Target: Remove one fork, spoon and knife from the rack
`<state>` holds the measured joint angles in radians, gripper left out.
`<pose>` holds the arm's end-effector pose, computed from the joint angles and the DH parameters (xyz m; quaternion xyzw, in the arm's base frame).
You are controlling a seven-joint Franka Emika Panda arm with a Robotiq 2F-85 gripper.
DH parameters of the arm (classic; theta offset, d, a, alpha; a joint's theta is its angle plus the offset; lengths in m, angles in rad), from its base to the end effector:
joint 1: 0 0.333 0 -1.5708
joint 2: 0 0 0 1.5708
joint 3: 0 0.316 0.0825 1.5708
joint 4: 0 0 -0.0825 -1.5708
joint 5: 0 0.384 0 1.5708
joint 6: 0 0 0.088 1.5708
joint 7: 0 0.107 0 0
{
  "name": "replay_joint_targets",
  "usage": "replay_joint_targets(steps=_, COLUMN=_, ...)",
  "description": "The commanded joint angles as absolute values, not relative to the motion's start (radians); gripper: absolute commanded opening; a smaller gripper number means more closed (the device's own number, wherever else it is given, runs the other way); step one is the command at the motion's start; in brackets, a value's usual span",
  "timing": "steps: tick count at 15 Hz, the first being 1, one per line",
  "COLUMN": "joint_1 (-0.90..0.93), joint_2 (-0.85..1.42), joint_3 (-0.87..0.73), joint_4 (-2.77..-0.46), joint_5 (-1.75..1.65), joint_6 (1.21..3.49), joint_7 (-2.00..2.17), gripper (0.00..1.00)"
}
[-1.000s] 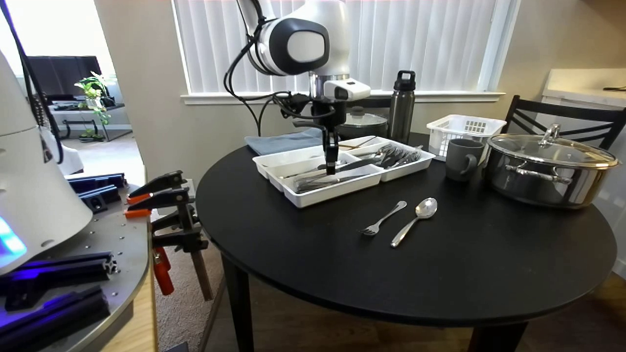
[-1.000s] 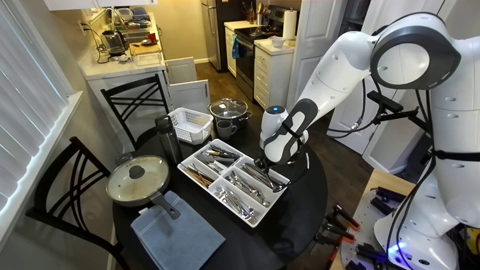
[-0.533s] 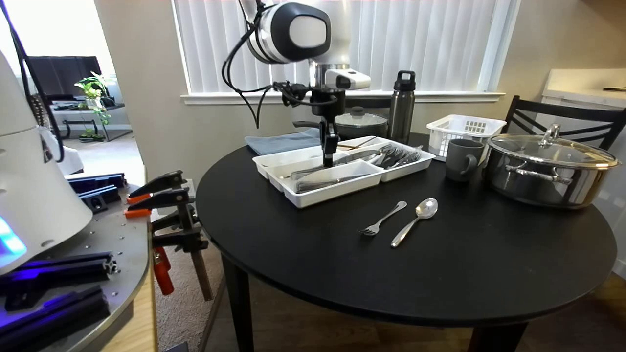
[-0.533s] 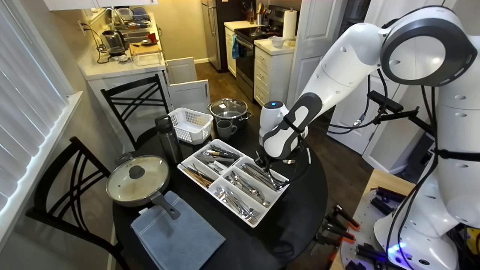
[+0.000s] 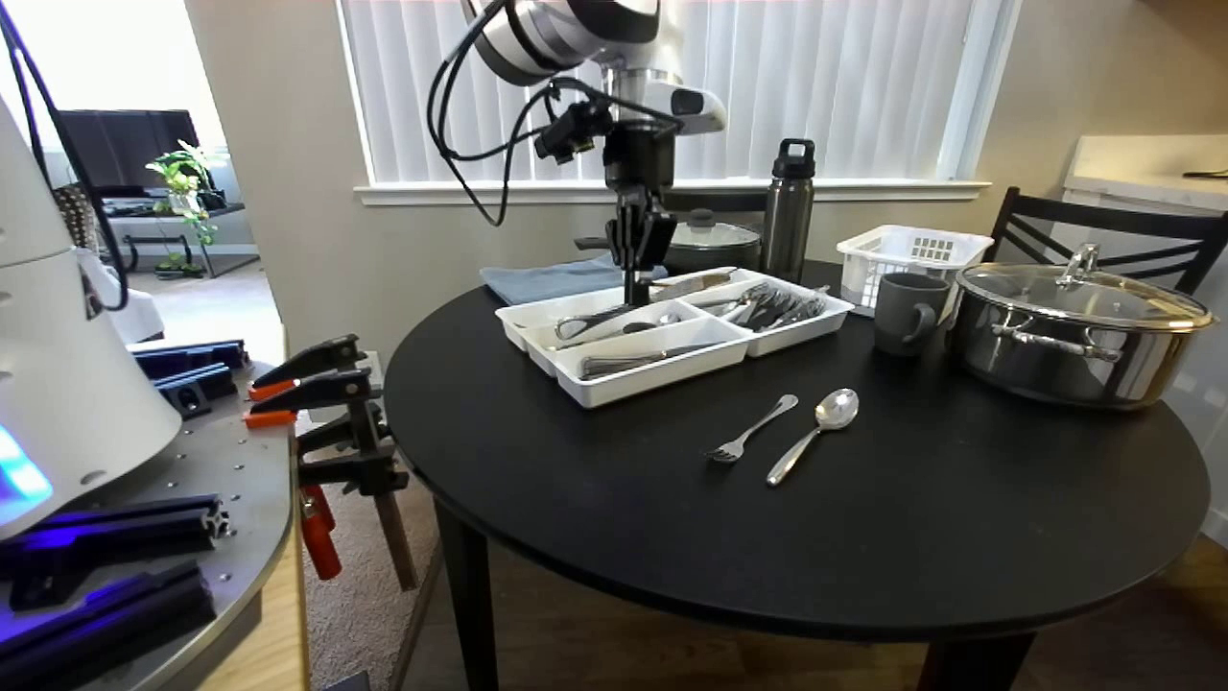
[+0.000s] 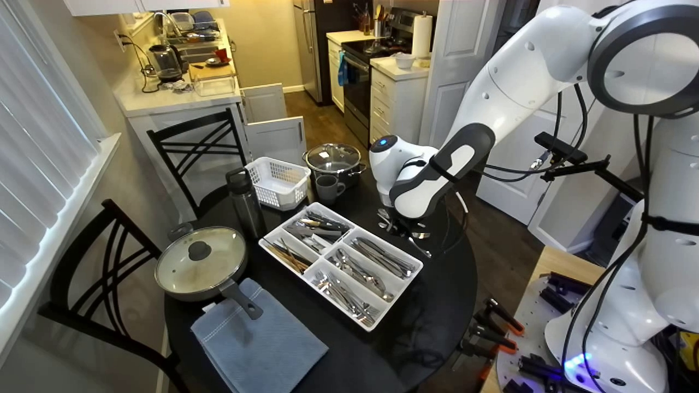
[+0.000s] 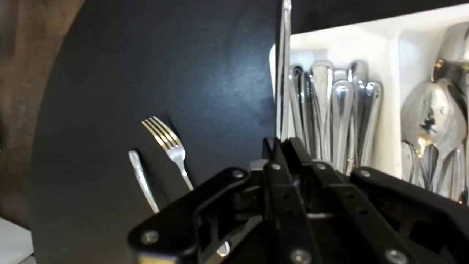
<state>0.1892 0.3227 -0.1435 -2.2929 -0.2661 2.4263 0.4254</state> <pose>0.5091 0.0198 0.1960 0.9874 -0.0785 -0.0683 0.1192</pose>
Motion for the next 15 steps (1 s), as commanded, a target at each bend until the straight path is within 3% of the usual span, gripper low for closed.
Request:
replay_joint_targets(steps=1, joint_1=0.194, joint_2=0.308, joint_3=-0.157, joint_4=-2.269, joint_5=-0.432, joint_6=2.336, joint_7=0.448, gripper=0.02)
replay_joint_targets(steps=7, joint_1=0.19, joint_2=0.464, joint_3=-0.192, joint_4=-2.237, joint_5=-0.707, joint_6=2.384, joint_7=0.609, gripper=0.02)
replay_joint_targets(steps=15, joint_1=0.197, joint_2=0.635, joint_3=-0.202, joint_4=-2.161, joint_5=-0.768, joint_6=2.388, joint_7=0.695, gripper=0.02)
